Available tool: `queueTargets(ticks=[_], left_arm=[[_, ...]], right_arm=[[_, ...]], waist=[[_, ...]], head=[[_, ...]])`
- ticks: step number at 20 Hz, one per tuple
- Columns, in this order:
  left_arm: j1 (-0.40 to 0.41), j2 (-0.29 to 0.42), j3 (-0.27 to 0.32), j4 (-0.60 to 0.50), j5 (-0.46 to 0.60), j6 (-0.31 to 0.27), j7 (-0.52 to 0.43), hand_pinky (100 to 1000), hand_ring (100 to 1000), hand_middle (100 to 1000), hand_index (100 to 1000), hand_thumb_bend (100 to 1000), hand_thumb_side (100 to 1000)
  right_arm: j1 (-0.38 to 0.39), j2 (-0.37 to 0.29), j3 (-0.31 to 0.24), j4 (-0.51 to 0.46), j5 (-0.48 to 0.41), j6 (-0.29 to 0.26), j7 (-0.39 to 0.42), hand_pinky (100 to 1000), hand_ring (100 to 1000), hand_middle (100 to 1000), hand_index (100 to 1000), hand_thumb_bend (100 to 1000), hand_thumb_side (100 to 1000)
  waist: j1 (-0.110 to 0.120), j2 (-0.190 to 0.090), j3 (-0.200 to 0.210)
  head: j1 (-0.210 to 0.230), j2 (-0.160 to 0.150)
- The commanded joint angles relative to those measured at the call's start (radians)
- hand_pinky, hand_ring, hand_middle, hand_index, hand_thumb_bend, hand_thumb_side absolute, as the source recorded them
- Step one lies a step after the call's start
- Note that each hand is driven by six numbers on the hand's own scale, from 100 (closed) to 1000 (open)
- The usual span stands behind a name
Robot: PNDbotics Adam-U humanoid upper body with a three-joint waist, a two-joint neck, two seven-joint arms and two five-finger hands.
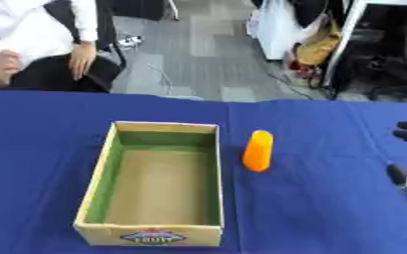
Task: Pick up objects on the table and place them in the box.
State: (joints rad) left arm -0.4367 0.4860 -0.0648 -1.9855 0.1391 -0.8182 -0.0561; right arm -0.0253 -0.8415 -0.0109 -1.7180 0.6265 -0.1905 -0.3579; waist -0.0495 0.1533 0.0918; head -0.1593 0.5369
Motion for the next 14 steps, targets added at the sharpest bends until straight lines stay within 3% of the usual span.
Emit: queueTargets(ticks=[1,9,14], left_arm=[[-0.018,0.013,0.002,-0.015,0.009,0.001,-0.006,1000,941,965,987,327,885],[-0.023,0.010,0.000,-0.015,0.018,0.001,-0.012,1000,940,964,987,327,884],[-0.022,0.008,-0.001,-0.015,0.021,0.000,-0.016,1000,940,965,987,327,885]], right_arm=[[-0.022,-0.033,0.010,0.036,0.026,-0.035,-0.001,676,739,847,848,492,1000],[-0.063,0.030,0.076,0.068,0.049,-0.088,0.049,691,736,855,861,594,1000],[-0.105,0.073,0.120,0.087,0.055,-0.097,0.088,691,732,857,866,565,1000]], waist=[[0.001,-0.008,0.003],[0.003,-0.008,0.009],[0.005,-0.009,0.010]], head=[[-0.015,0.002],[-0.016,-0.006],[-0.024,-0.007]])
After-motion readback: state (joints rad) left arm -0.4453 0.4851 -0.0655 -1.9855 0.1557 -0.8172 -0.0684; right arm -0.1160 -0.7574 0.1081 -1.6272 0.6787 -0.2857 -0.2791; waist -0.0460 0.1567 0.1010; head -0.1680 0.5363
